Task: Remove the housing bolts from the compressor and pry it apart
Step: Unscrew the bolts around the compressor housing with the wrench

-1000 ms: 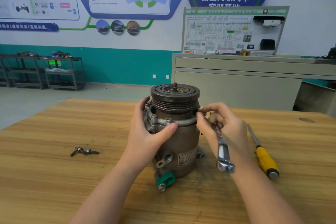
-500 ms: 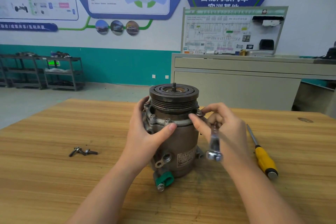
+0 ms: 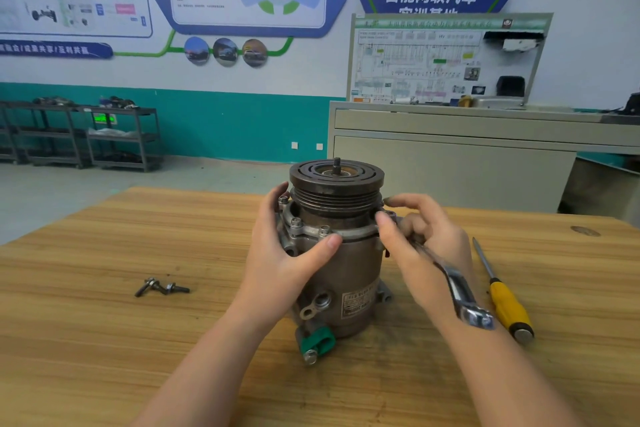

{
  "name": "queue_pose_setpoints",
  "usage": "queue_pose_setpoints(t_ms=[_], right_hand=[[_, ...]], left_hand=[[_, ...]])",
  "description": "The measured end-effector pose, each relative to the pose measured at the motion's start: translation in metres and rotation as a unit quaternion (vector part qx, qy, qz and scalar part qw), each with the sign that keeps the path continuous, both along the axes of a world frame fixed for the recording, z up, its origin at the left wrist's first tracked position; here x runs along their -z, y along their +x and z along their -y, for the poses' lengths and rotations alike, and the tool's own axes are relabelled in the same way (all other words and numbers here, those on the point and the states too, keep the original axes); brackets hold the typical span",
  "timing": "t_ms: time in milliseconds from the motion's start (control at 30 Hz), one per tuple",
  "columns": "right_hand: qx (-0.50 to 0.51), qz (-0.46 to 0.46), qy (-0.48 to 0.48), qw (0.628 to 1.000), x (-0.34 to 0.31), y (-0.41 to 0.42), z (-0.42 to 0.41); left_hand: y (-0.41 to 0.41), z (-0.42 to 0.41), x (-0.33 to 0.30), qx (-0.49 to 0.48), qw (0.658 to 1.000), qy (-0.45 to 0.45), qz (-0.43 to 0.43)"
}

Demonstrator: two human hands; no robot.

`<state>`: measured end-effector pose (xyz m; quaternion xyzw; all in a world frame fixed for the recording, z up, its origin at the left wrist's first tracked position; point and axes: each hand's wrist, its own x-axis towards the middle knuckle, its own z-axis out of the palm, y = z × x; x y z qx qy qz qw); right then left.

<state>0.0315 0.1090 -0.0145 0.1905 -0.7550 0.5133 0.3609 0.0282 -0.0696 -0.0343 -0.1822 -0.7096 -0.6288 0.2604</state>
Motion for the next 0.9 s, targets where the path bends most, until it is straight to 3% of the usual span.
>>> queue_pose_setpoints(t_ms=[500, 900], right_hand=[[0.027, -0.053, 0.008, 0.998, 0.0005, 0.0014, 0.0013], [0.027, -0.03, 0.004, 0.999, 0.0034, -0.0019, -0.0011]], left_hand=[[0.001, 0.0008, 0.0001, -0.01, 1.0, -0.011, 0.005], [0.0005, 0.001, 0.0007, -0.005, 1.0, 0.002, 0.004]])
